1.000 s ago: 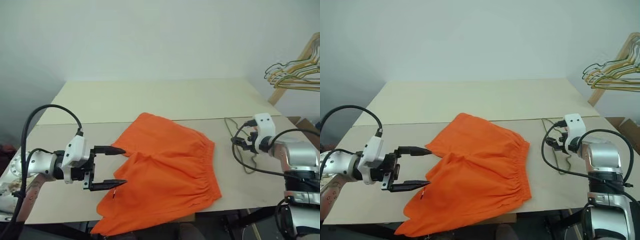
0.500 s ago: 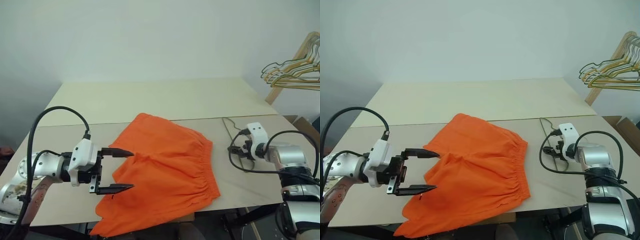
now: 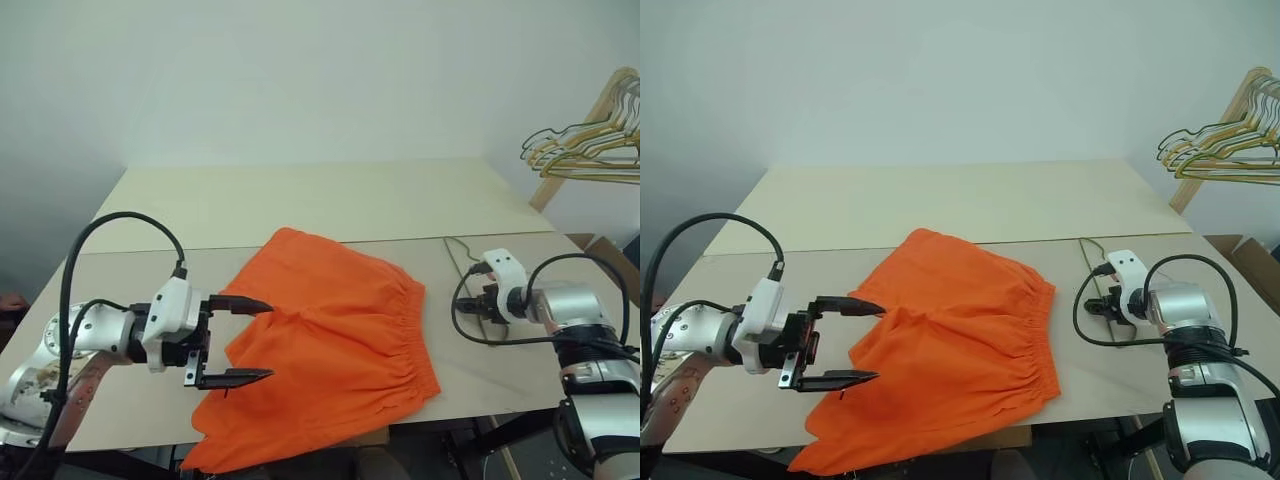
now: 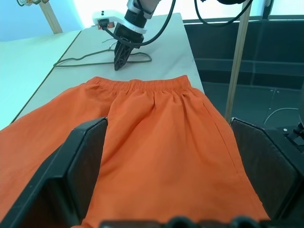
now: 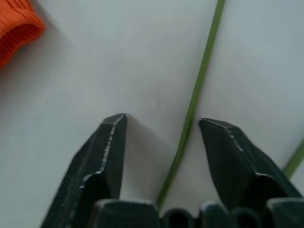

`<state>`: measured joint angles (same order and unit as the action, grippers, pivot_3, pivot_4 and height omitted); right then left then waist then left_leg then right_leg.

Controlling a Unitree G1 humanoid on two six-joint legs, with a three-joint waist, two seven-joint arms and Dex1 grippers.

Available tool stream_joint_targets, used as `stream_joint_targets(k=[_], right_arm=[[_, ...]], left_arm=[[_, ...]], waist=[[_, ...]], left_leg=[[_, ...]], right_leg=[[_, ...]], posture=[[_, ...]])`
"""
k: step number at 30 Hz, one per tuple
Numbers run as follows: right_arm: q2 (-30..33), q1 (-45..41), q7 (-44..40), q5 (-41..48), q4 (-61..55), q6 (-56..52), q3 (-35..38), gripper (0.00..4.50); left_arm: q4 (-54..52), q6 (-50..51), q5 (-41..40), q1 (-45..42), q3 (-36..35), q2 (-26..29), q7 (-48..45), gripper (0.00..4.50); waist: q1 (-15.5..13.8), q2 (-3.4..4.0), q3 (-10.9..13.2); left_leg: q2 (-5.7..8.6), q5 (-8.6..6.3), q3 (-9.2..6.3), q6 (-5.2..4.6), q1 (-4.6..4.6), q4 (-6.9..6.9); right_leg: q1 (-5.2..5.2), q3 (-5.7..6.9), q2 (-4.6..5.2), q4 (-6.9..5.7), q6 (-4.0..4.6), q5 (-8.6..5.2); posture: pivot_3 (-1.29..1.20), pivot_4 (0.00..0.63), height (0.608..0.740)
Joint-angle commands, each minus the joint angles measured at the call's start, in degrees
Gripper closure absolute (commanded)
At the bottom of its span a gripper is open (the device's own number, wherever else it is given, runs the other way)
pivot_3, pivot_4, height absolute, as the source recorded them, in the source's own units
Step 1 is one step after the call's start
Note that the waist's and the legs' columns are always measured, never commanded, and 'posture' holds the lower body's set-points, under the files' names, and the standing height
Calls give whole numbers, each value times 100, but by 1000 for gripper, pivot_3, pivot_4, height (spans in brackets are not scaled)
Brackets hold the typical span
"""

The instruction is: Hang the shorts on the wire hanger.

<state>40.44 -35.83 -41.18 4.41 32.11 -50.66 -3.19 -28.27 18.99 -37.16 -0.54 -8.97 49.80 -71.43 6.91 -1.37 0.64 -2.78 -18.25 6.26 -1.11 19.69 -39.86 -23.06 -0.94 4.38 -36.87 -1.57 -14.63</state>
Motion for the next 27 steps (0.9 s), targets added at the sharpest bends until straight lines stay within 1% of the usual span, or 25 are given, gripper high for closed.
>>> stream_joint_targets(k=[1,5,6,9,12,13,14,16,17,19,21,22,25,27], right_arm=[[-104,15,46,-93,192,-62,-116,2964],[-167,-10,135,-142,232,-74,-69,4308],[-171,-21,135,-155,247,-63,-71,4489],[-202,26,289,-216,115,23,-26,4489],[-290,93,709,-122,-254,85,384,4489],[-285,200,822,-115,-562,119,493,4489],[-286,420,900,-31,-1253,81,700,4489],[-308,827,1046,52,-2509,49,993,4489],[-319,961,1104,70,-2893,42,1066,4489],[-430,1270,1202,191,-4045,2,1186,4489],[-616,1453,1261,366,-4927,90,1241,4489],[-698,1509,1303,381,-5219,245,1201,4489],[-1102,1522,1468,405,-5957,713,902,4489],[-1248,1545,1496,334,-6202,1020,638,4489]], left_arm=[[-44,-132,57,-91,12,-29,47,0],[13,-177,135,-155,63,-82,69,0],[31,-180,152,-183,80,-102,82,0],[105,-204,218,-279,130,-248,252,0],[228,-179,480,-443,246,-506,727,0],[262,-77,553,-515,282,-612,969,0],[335,173,598,-682,309,-825,1439,0],[448,679,326,-953,247,-1241,2168,0],[469,826,214,-1026,209,-1376,2353,0],[483,1102,-154,-1233,123,-1818,2745,0],[487,1338,-465,-1450,88,-2221,3124,0],[500,1390,-553,-1553,92,-2386,3273,0],[642,1594,-882,-1983,71,-2928,3778,0],[733,1648,-950,-2185,70,-3142,3979,0]], waist=[[0,-1,-1],[2,-2,-1],[2,-3,-2],[5,-7,-4],[6,-9,-5],[2,-8,-4],[3,-8,-4],[-29,2,2],[-87,19,9],[-111,27,11],[-124,31,8],[-131,31,8],[-133,30,7],[-130,29,7]], left_leg=[[0,0,0,0,-2,0],[0,0,1,0,-10,1],[-1,0,1,0,-11,2],[-1,0,1,0,-11,2],[-2,-2,0,-2,-35,5],[-2,-4,0,-4,-37,7],[-2,-4,0,-5,-37,8],[0,-6,-2,-7,-38,8],[1,-8,-4,-11,-38,7],[2,-7,-3,-7,-31,7],[3,-6,0,-4,-1,3],[4,-4,-4,0,14,2],[7,-4,-6,-1,19,-2],[13,-5,-7,-3,17,-5]], right_leg=[[2,0,0,0,0,0],[7,0,0,1,0,0],[7,-1,-1,1,0,0],[9,-1,-1,2,0,0],[40,0,-1,13,0,0],[53,1,0,15,-1,0],[60,2,0,18,-1,0],[66,0,4,18,-5,-1],[65,0,5,18,-12,0],[32,-14,3,10,-18,2],[-4,-20,4,1,-19,2],[-13,-18,4,1,-20,4],[-13,-15,4,3,-21,5],[-9,-15,5,5,-23,6]], posture=[[-72,0,740],[-73,0,740],[-77,0,740],[-80,0,740],[-78,0,740],[-74,0,740],[-70,0,740],[-77,0,740],[-77,0,740],[-95,0,740],[-106,0,740],[-106,0,740],[-121,0,740],[-122,0,740]])
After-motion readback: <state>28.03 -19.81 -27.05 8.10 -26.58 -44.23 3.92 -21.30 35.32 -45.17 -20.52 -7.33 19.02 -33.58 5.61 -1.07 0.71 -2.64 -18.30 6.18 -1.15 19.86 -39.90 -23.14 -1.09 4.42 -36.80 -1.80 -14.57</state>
